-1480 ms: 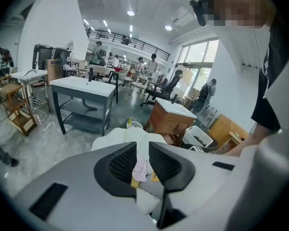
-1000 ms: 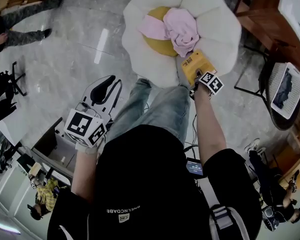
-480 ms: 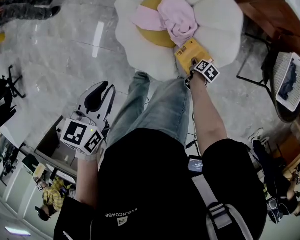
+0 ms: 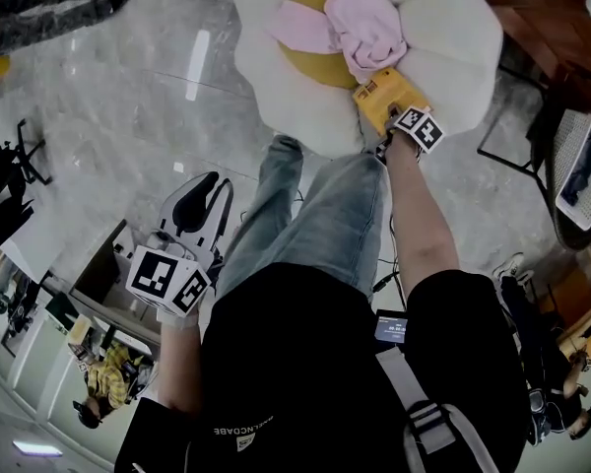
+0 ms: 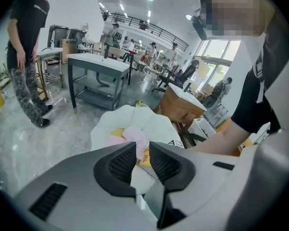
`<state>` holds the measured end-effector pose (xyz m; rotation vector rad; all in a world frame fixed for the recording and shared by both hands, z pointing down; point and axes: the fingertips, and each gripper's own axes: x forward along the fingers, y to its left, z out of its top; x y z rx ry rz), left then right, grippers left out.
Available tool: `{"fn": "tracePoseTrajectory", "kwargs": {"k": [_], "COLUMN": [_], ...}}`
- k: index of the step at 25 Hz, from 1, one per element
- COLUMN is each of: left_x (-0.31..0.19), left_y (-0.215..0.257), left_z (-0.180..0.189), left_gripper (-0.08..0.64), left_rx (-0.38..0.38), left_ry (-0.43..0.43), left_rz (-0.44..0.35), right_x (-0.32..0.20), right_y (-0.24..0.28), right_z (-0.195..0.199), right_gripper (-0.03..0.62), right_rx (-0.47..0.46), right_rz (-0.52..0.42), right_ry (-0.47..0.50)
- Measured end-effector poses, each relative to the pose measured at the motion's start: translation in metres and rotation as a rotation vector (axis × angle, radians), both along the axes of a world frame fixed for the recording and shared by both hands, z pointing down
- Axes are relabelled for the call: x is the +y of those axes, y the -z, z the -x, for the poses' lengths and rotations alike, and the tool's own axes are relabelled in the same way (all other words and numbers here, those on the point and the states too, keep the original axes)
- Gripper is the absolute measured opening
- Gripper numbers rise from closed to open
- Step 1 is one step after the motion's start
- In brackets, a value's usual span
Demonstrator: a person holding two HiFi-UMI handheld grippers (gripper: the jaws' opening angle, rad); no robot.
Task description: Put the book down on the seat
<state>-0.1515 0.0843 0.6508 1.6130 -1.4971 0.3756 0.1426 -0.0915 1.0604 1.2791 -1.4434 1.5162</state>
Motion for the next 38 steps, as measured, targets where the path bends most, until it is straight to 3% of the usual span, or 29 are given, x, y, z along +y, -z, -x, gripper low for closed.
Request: {"fn": "tracePoseTrajectory", "kwargs": {"k": [6, 18, 29, 38], "left_x": [0.008, 0.01, -0.004, -0.029], "left_y": [-0.01, 0.007, 0.024, 0.038], "left_z": [0.003, 0.011, 0.021, 0.022], "left_gripper": [0.078, 0.087, 0.089, 0.089], "left_rx": [0.014, 0.008, 0.036, 0.081], "left_ry": [0.006, -0.009, -0.01, -0.057], "left_rz": [0.011, -0.017, -0.068, -0.125], "right_x": [0.005, 0.013, 0.015, 0.004], "right_y": [-0.008, 0.015, 0.058, 0.113], "right_z": [0.005, -0.003, -0.013, -0.009], "right_gripper": [0.163, 0.222, 0.227, 0.227], "right_rx": [-0.004, 0.027, 0.1, 0.099], "right_rz": [0.008, 0.051, 0.11, 0.064], "right_ry": [-0.017, 0.019, 0.081, 0.115]}}
